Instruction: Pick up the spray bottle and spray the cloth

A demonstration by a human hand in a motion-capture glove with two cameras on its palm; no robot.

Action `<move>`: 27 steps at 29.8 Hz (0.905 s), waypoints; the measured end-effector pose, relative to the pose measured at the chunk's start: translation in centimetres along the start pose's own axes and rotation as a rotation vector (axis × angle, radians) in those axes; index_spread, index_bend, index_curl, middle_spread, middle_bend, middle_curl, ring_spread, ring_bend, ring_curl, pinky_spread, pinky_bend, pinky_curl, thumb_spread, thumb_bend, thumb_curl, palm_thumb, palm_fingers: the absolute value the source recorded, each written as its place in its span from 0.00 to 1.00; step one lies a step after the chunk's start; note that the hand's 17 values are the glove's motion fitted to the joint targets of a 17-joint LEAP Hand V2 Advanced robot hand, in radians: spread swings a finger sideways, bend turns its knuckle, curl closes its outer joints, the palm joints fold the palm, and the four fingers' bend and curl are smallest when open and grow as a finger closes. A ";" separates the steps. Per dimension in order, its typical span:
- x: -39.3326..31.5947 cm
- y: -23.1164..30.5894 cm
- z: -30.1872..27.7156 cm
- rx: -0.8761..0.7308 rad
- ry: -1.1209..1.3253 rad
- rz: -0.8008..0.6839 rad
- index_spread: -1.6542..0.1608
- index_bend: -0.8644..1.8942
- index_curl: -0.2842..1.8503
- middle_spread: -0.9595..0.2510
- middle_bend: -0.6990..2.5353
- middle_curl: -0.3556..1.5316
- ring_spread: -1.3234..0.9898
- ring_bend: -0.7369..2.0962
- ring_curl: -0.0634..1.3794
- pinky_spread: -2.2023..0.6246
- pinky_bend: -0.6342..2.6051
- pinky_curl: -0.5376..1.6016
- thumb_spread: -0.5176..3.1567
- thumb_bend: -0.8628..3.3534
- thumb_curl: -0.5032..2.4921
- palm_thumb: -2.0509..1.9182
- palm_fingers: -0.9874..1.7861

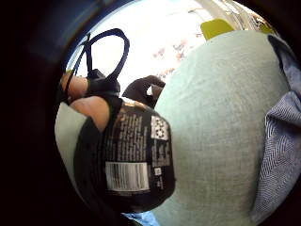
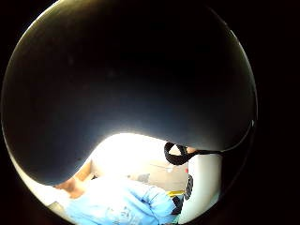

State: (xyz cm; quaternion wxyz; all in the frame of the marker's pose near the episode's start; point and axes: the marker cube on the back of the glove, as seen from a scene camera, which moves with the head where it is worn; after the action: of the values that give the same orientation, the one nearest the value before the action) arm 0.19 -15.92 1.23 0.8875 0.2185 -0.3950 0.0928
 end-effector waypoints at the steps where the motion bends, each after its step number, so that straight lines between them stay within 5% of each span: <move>1: 0.2 0.0 0.1 -0.002 0.004 -0.003 0.78 0.38 0.36 0.69 0.31 0.43 0.54 0.38 0.29 0.82 0.25 0.41 0.42 0.20 0.33 0.72 0.76; 18: 1.8 1.3 -0.8 -0.027 0.000 0.038 0.77 0.33 0.32 0.70 0.31 0.43 0.53 0.39 0.31 0.81 0.26 0.41 0.43 0.20 0.31 0.72 0.71; 27: 1.0 4.5 -6.8 -0.077 0.147 0.002 0.75 0.33 0.27 0.71 0.31 0.43 0.53 0.40 0.31 0.82 0.28 0.42 0.43 0.20 0.30 0.71 0.66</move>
State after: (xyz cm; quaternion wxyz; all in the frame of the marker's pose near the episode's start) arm 3.77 -8.80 -0.65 0.9217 0.1763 -0.3324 0.0942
